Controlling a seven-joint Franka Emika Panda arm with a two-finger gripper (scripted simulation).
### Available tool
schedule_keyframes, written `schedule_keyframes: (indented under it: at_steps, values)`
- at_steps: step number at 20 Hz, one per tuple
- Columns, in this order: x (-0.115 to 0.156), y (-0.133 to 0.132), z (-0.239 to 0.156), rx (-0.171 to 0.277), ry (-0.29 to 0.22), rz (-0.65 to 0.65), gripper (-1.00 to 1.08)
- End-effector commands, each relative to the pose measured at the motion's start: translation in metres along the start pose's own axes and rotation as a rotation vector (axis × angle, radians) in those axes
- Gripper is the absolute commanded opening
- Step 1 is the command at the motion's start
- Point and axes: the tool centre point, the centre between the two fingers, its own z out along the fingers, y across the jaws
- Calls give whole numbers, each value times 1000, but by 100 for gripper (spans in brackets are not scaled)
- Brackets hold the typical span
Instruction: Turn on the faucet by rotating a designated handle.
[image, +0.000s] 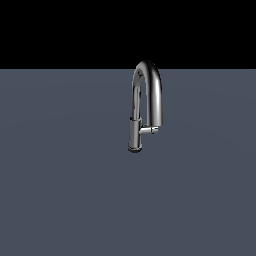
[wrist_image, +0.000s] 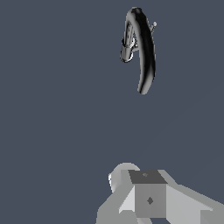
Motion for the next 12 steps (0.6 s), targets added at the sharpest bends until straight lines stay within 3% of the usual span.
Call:
schedule_keyframes:
  at_steps: [1,12]
  values:
    - [8,0,0,17,-20,17,-100]
    - [64,2,4,133,-158,133,-100]
